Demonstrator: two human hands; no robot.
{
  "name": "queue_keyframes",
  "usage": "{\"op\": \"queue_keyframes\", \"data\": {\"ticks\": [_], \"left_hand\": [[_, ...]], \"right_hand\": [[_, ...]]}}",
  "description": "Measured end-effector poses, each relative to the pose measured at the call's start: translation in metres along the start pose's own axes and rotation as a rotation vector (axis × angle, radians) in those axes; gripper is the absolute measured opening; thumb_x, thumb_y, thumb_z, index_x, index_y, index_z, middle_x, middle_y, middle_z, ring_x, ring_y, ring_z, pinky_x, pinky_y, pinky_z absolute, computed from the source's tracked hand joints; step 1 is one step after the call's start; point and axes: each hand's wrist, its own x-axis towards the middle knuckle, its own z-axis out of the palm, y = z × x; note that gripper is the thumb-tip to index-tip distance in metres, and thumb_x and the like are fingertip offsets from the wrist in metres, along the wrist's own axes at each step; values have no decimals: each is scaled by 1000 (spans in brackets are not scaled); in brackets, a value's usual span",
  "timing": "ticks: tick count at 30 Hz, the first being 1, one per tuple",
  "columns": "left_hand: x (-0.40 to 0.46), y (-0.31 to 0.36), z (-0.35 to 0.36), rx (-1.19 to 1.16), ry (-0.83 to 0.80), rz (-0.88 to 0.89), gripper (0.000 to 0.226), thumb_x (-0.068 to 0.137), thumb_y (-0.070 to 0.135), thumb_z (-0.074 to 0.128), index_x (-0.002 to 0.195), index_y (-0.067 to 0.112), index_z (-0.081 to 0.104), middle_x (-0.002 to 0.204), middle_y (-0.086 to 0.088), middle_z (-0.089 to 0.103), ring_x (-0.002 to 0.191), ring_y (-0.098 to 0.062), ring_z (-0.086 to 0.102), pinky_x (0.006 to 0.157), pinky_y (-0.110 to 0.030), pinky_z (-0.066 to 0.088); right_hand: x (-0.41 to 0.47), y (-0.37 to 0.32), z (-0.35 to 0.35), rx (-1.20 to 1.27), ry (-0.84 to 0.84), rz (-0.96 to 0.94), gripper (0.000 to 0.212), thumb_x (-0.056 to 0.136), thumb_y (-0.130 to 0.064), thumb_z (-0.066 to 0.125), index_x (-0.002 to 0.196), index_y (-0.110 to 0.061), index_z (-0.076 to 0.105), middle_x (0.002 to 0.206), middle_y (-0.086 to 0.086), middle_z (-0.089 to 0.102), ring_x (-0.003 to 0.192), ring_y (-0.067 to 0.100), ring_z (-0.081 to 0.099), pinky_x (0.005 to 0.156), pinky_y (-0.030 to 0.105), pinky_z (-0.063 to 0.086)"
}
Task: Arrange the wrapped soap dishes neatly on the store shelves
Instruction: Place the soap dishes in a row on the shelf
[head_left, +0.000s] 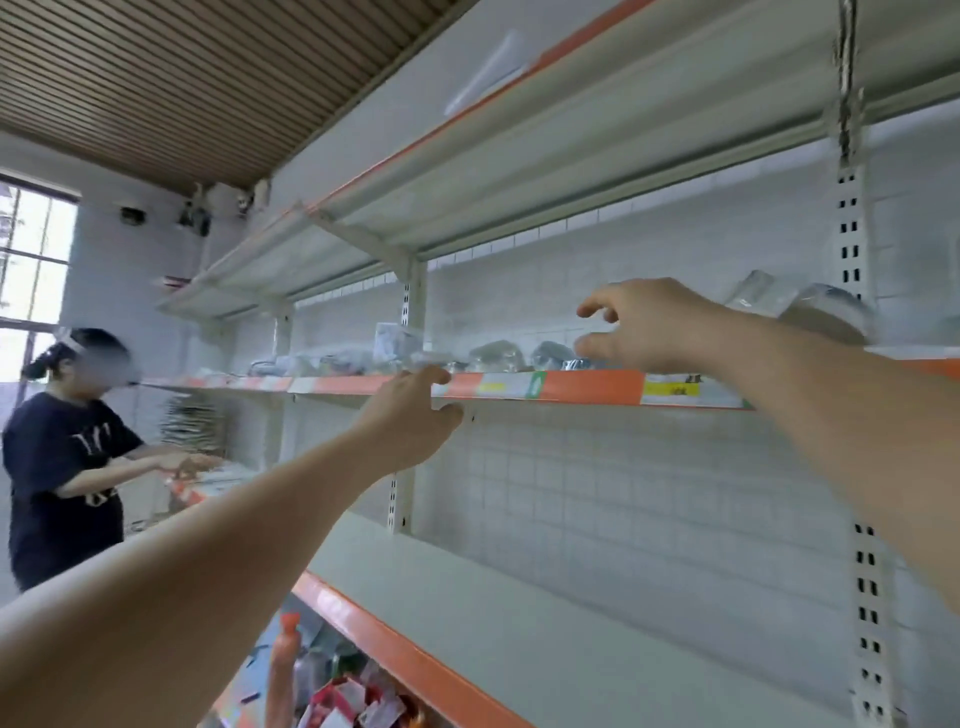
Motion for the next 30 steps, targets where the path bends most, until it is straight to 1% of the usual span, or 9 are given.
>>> {"op": "queue_keyframes", "data": {"ticks": [4, 9, 14, 18, 21, 25, 27, 29, 30], "left_hand": [[83, -46, -7, 84, 64, -2, 43, 96, 26, 45, 138, 21, 39, 140, -8, 42, 119, -26, 47, 84, -28, 37], [165, -129, -6, 33, 104, -63, 43, 95, 19, 45, 138, 23, 40, 136, -8, 44, 103, -23, 48, 74, -29, 39], [242, -218, -5, -20, 97, -93, 45, 94, 14, 46, 137, 22, 40, 134, -10, 46, 110, -27, 51, 89, -36, 46], [309, -276, -2, -27, 90, -34, 45, 94, 11, 45, 138, 19, 40, 131, -11, 49, 105, -27, 52, 84, -31, 42], [362, -302, 5, -50, 38, 14, 45, 94, 15, 47, 138, 17, 39, 135, -12, 46, 115, -30, 50, 91, -32, 41], [420, -309, 30, -80, -87, 111, 53, 93, 33, 50, 142, 18, 34, 141, -11, 42, 121, -28, 47, 92, -28, 38], [438, -305, 49, -42, -206, 147, 67, 91, 47, 51, 146, 20, 25, 149, -11, 31, 132, -28, 36, 102, -30, 32], [451, -302, 65, 61, -331, 169, 80, 87, 58, 49, 149, 21, 15, 155, -9, 18, 141, -30, 20, 113, -40, 22], [455, -303, 70, 110, -379, 174, 85, 85, 61, 49, 150, 23, 11, 156, -9, 14, 143, -30, 16, 115, -43, 19]], "right_hand": [[83, -17, 30, -27, -2, -45, 49, 95, -34, 50, 140, -18, 41, 144, 4, 42, 129, 21, 40, 98, 27, 33], [171, -53, 78, -75, -43, -67, 50, 95, -36, 50, 140, -19, 41, 143, 3, 43, 128, 22, 40, 98, 28, 33], [246, -93, 134, -145, -53, -58, 49, 92, -39, 53, 137, -21, 44, 136, 2, 49, 118, 24, 50, 94, 29, 39], [308, -121, 173, -219, -64, 17, 50, 92, -39, 54, 137, -22, 43, 131, 4, 52, 109, 30, 57, 96, 37, 45], [359, -139, 193, -254, -64, 88, 51, 91, -40, 55, 138, -23, 43, 132, 3, 50, 108, 31, 57, 95, 37, 46], [420, -155, 220, -323, -72, 137, 50, 92, -38, 54, 138, -22, 43, 134, 4, 50, 109, 30, 55, 96, 40, 46], [444, -159, 234, -362, -89, 157, 49, 92, -36, 55, 137, -21, 44, 133, 3, 50, 110, 29, 54, 96, 40, 47], [465, -158, 246, -393, -134, 172, 47, 92, -33, 54, 136, -20, 45, 133, 3, 50, 111, 28, 53, 96, 41, 47], [473, -156, 251, -403, -162, 187, 46, 92, -32, 54, 135, -18, 46, 132, 3, 49, 112, 28, 52, 96, 41, 47]]}}
